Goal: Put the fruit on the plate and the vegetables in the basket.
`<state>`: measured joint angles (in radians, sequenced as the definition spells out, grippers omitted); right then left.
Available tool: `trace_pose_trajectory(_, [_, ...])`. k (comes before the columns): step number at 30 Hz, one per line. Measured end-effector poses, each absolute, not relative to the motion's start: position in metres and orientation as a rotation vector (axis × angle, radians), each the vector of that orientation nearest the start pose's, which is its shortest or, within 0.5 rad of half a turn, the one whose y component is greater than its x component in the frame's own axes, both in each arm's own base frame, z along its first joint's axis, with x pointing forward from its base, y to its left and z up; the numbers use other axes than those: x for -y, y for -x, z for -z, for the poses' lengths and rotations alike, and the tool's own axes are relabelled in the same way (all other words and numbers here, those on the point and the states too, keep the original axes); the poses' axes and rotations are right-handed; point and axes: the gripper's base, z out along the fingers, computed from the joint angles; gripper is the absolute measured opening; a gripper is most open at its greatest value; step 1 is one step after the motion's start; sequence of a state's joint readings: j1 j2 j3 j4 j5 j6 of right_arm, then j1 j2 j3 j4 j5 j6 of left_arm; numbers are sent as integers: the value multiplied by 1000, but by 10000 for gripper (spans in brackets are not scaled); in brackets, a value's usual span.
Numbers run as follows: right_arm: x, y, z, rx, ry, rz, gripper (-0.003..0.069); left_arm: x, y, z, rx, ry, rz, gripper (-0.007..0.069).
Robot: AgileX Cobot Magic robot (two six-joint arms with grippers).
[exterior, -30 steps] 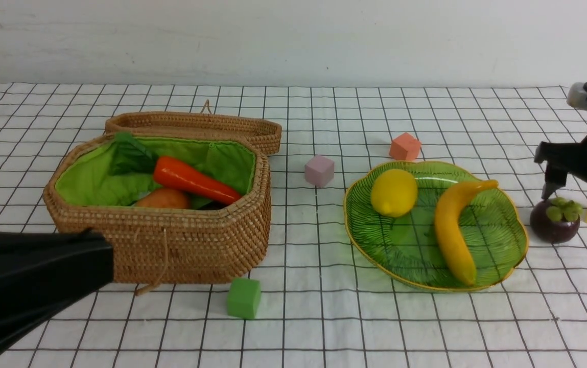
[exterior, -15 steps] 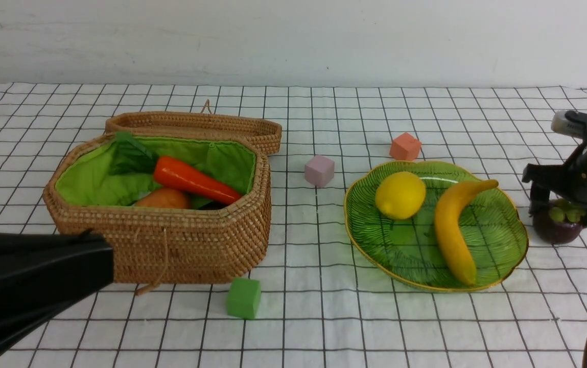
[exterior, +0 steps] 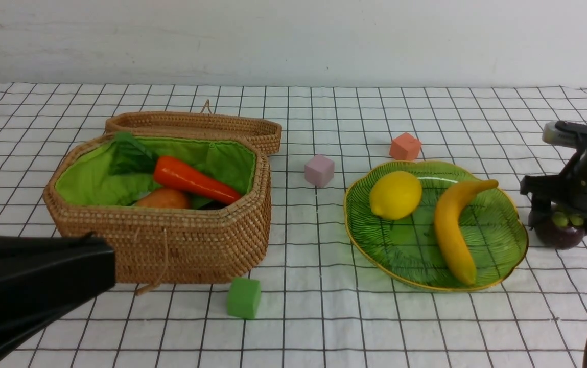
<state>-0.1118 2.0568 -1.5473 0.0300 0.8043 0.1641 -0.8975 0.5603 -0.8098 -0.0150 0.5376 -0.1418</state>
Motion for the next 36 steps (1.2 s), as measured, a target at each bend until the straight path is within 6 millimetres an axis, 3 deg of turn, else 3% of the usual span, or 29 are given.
trace_pose_trajectory(4, [26,-411,-239,-2764,-330,-104,580,77,-63,-389,-1751,-629,769,5])
trace_pose_trajectory(8, [-32,-390,-286,-2714,-82,-242,580,75,-65,-388,-1775,-593,744,7])
trace_pose_trajectory(9, [-44,-388,-289,-2712,-36,-267,580,75,-65,-388,-1779,-588,743,6])
trace_pose_trajectory(10, [-73,-381,-293,-2708,80,-324,580,74,-66,-387,-1788,-575,735,6])
trace_pose_trajectory(12, [-103,-376,-289,-2718,208,-349,580,73,-66,-387,-1797,-568,734,8])
trace_pose_trajectory(16, [-133,-376,-264,-2773,352,-293,580,72,-66,-384,-1833,-571,718,8])
trace_pose_trajectory(21, [-141,-382,-237,-2839,364,-230,604,71,-66,-379,-1881,-582,689,13])
trace_pose_trajectory(24, [-141,-382,-235,-2859,344,-226,666,70,-66,-377,-1898,-589,666,15])
trace_pose_trajectory(28, [-140,-378,-245,-2848,339,-229,679,69,-67,-377,-1902,-597,636,17])
trace_pose_trajectory(33, [-134,-362,-289,-2758,343,-237,623,65,-67,-377,-1877,-600,594,17])
trace_pose_trajectory(34, [-130,-350,-307,-2749,351,-234,582,61,-65,-375,-1836,-596,596,17])
trace_pose_trajectory(35, [-129,-348,-310,-2749,352,-234,582,61,-64,-375,-1830,-595,597,17])
trace_pose_trajectory(36, [-122,-330,-332,-2740,362,-226,523,55,-59,-371,-1767,-584,623,17])
